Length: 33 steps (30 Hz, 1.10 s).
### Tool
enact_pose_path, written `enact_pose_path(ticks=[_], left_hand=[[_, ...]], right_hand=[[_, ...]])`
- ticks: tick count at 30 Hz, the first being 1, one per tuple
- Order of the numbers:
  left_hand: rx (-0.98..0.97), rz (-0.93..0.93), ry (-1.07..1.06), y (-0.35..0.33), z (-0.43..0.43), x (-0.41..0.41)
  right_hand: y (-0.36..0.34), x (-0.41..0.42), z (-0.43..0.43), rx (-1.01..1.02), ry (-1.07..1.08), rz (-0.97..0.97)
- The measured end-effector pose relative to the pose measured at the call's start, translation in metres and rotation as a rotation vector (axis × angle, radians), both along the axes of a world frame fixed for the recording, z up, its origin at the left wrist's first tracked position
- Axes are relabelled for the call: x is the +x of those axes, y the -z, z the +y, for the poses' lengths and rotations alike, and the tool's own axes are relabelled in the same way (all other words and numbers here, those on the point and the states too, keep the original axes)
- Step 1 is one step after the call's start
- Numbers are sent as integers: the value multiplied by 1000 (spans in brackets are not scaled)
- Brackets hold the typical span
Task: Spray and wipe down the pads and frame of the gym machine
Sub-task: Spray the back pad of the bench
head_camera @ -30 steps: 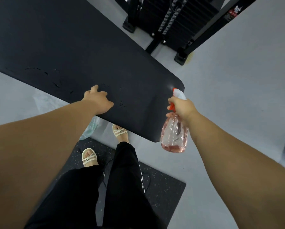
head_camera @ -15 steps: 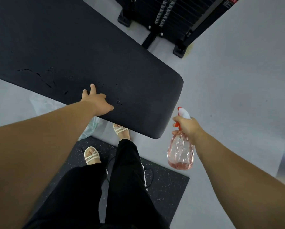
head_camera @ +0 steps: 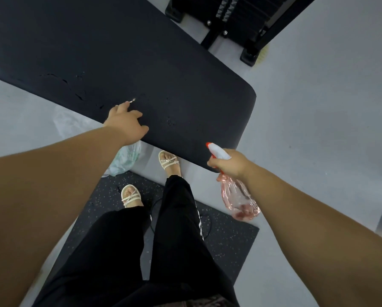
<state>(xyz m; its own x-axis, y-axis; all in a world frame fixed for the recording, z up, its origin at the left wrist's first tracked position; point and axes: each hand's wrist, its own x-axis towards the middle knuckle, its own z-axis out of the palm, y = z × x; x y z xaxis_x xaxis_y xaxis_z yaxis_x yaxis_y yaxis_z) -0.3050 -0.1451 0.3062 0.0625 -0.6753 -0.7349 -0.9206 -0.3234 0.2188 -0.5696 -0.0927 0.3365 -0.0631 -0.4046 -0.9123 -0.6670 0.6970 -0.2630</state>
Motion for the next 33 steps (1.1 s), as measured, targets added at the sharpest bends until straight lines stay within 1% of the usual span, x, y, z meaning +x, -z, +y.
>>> enact_pose_path(ticks=[4,9,13,15,19,22,28,30,33], left_hand=[[-31,-55,-99,-5,11,25],[-61,-109,-251,-13,7,65],[-54,-107,-343,-22,-3,91],[-45,-116,-373,-27,-7,102],[-50,-107,-468,-34,-20,123],[-36,-101,-547,-40,-30,137],[-25,-63,-554,-47,-35,150],[-19,-41,-561,-48,-34,153],[-8,-26,-567,-51,-33,158]], right_hand=[[-9,30,-16,-43,-60,-62],[-25,76,-62,-142,-164,-141],[-35,110,-101,-204,-218,-213],[-40,126,-118,-240,-288,-215],[-48,153,-153,-260,-323,-230],[-56,176,-176,-274,-454,-265],[-64,224,-208,-298,-648,-267],[-66,241,-215,-334,-710,-278],[-66,264,-224,-362,-713,-273]])
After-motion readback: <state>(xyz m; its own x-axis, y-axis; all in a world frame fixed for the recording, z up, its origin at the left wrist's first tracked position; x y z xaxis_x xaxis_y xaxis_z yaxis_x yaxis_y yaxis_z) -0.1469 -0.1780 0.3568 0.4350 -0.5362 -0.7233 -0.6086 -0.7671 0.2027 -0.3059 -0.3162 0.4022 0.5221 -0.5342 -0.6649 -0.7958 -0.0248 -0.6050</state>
